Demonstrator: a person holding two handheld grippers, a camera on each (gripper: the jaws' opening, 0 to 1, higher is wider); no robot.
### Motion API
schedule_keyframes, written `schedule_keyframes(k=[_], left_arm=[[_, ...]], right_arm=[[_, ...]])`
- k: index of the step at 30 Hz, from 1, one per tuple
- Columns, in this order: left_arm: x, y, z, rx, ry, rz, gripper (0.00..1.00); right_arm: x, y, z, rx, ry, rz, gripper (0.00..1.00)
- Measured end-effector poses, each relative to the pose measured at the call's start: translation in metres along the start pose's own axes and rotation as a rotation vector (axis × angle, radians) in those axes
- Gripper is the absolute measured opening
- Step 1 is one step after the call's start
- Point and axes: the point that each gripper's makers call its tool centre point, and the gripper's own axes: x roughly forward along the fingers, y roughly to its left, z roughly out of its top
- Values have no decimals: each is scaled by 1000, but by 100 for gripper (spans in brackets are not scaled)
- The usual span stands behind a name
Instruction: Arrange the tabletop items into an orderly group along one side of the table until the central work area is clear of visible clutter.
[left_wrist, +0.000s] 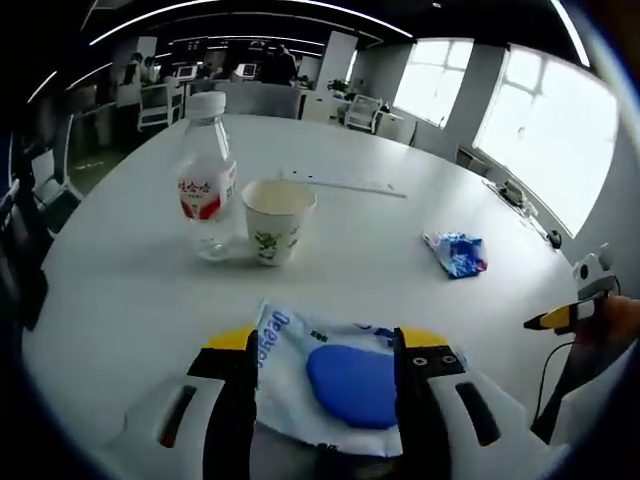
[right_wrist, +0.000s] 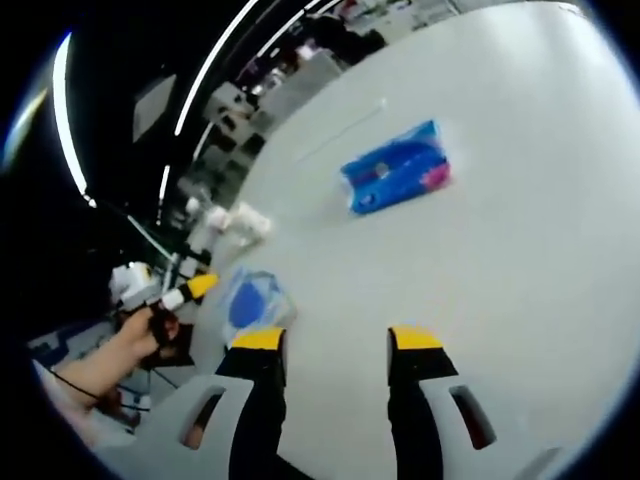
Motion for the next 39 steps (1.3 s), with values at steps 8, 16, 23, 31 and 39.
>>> schedule_keyframes(k=[8,16,23,31,39], left_arm=[[-11,36,-9,-28,38,66,54],[-17,47,-21,-77,55,81,54],[-19,48,-28,-75,80,73,54],[-15,52,-31,-74,92,63,53],[-11,54,-39,-88,108,66,49]], right_arm=[[11,21,-27,-29,97,46,39],[20,35,-43,-58,152,74,39],[25,46,-49,-68,168,92,39],[33,53,-46,-46,173,103,39],[60,85,-58,-19,253,171,42]])
